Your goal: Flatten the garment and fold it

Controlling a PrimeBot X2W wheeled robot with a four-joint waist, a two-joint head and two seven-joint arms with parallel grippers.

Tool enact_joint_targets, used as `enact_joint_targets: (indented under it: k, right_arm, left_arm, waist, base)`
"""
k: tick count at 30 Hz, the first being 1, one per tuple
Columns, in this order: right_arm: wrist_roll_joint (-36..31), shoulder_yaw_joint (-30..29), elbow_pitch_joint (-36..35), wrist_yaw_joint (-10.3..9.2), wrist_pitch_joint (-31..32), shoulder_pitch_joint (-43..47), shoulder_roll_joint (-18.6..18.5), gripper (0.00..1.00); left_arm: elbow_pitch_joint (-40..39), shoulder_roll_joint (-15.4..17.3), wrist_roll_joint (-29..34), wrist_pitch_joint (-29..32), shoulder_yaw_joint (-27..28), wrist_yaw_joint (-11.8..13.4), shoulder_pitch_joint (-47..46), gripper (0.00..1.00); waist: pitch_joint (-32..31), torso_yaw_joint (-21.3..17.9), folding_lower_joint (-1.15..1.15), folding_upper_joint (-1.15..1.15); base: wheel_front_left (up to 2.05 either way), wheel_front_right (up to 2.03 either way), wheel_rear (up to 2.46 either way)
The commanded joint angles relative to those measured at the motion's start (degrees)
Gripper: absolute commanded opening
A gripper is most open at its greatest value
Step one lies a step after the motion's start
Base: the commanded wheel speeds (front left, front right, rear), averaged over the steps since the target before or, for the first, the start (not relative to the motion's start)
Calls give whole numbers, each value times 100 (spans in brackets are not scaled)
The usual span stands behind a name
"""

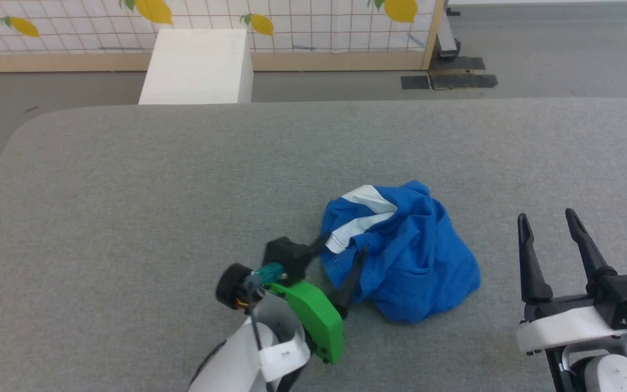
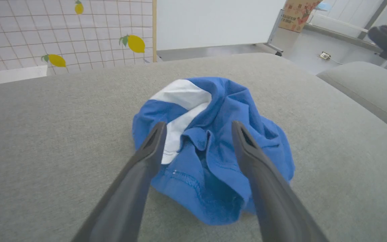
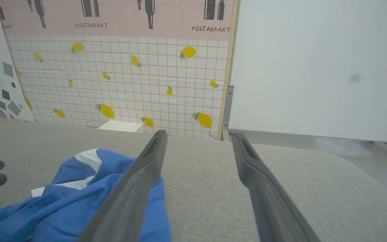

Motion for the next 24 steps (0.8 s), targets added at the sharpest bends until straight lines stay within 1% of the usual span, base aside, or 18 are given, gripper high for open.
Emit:
enact_joint_targets:
  k: [1,3,7,10,12,13,14,16,18,22,24]
  right_arm:
    - [38,1,10,35,-29,-92,-4,100]
    - [44,-6,18,35,-29,-96,-4,100]
    - [57,-23,27,35,-29,-113,-4,100]
    - [72,-23,26,35,-29,-125,-4,100]
    - [83,-19,33,35,-29,-133,-4,100]
    - [88,-14,36,35,-29,-139,-4,100]
    - [92,-10,39,35,-29,-143,-4,100]
    - [95,-8,47,35,-29,-144,-4,100]
    - [90,-19,46,35,-29,-137,-4,100]
    - [67,-37,43,35,-29,-111,-4,100]
    - [56,-43,48,35,-29,-95,-4,100]
  left_arm:
    - [144,-7,-202,269,-158,24,-123,100]
    - [305,-7,-368,689,-395,57,-193,100]
    - [509,-7,-611,1421,-700,125,-291,100]
    - [600,-7,-633,1800,-819,204,-358,100]
    - [636,-7,-642,2010,-893,201,-389,100]
    - [620,-7,-656,2063,-915,191,-403,42]
    - [601,-7,-678,2094,-931,177,-408,0]
    - [526,-1,-676,2049,-965,150,-431,0]
    - [405,-2,-688,1794,-891,161,-453,0]
    - [60,-2,-763,911,-493,280,-494,0]
    - [-163,47,-803,446,-193,424,-488,0]
  waist:
    - [66,-104,0,0]
    - [91,-169,0,0]
    - [148,-277,0,0]
    - [179,-327,0,0]
    - [192,-353,0,0]
    - [198,-364,0,0]
    - [200,-372,0,0]
    - [199,-374,0,0]
    - [188,-359,0,0]
    - [135,-288,0,0]
    - [93,-239,0,0]
  base:
    - [0,0,0]
    - [0,0,0]
    - [0,0,0]
    - [0,0,0]
    - [0,0,0]
    - [0,0,0]
    - [0,0,0]
    - [0,0,0]
    - [0,0,0]
    - [0,0,0]
    - [0,0,0]
